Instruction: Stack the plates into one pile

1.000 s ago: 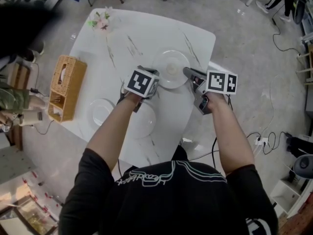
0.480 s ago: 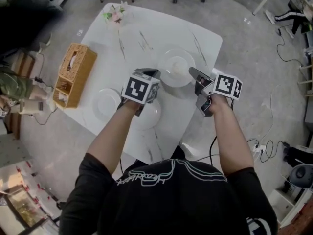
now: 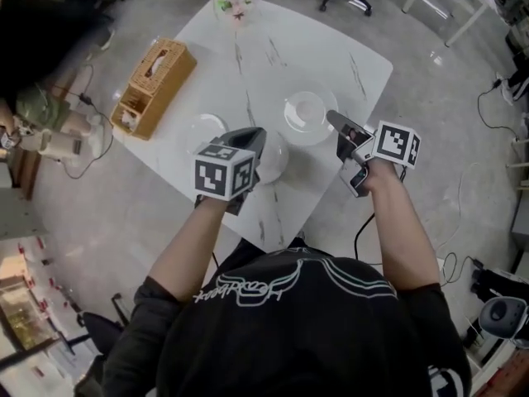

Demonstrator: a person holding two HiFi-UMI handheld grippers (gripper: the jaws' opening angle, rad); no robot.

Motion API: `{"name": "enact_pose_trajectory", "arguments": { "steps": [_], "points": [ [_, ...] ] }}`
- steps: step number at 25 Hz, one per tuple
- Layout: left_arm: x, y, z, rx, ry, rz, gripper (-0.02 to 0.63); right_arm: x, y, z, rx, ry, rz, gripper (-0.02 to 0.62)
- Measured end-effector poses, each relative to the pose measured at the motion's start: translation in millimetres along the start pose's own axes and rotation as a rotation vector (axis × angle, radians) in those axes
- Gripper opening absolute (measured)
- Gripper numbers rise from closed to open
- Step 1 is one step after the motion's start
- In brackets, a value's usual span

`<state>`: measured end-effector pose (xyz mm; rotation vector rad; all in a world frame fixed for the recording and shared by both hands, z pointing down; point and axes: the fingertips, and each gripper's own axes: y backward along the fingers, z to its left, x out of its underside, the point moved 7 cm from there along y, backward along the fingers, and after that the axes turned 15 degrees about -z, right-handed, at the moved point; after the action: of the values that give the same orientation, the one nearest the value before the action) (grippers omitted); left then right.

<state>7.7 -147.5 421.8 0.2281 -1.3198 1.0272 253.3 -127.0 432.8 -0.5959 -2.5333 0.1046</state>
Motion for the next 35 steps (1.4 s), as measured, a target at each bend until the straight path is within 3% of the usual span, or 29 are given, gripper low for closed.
{"name": "enact_pose_trajectory", "arguments": {
  "steps": [5,13,22,28,32,35],
  "points": [
    [-11,64,0,-0.069,0.01,-0.111,0.023,29,6,31,-0.063,0.036,0.074,0.038],
    [1,142,-6,-0.177,0.053,-0.2,0.023,90,5,52,-0.14,0.027,0.223,0.038],
    [58,181,-3,-0.261,0.157,-0.189,0.025,130,-8,34,-0.118,-0.031,0.27,0.038],
    [72,190,6,-0.293,0.182,-0.187,0.025,140,-20,22,-0.087,-0.029,0.27,0.04],
    [74,192,14,-0.301,0.182,-0.186,0.023,145,-26,20,-0.066,0.003,0.265,0.043],
    [77,190,18,-0.294,0.184,-0.173,0.025,143,-31,19,-0.036,0.108,0.255,0.043]
  ]
}}
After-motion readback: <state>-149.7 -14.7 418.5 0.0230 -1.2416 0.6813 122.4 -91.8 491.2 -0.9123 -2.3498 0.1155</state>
